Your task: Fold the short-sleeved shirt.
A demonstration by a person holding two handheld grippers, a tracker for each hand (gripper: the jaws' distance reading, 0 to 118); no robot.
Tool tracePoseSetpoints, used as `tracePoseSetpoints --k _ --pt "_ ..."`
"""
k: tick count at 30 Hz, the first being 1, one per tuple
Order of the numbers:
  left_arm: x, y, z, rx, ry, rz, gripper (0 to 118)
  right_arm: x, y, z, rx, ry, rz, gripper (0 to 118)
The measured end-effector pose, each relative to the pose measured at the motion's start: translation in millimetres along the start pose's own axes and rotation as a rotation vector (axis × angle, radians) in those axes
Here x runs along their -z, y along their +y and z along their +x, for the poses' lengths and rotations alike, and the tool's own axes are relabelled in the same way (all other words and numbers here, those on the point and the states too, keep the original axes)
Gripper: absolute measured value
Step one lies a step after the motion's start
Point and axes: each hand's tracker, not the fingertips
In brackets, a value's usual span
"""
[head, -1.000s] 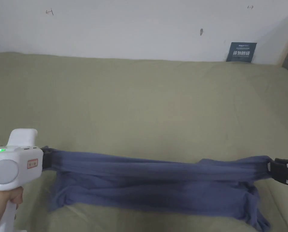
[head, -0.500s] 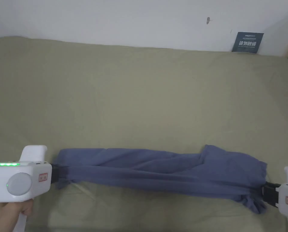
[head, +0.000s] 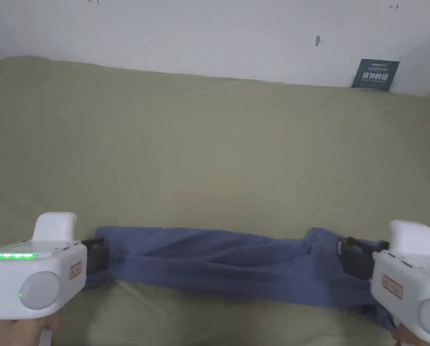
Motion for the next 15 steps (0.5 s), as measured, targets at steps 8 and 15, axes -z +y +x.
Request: tracePoseSetpoints --k 8,15 --pt "7 11 -7 -0.034 -0.072 0.003 0 10 4 -81 -0.036 -0.005 0.175 8" --pt "46 35 -69 -0.211 -0.262 -0.165 0 14 -6 -113 -0.080 -0.055 0.238 8"
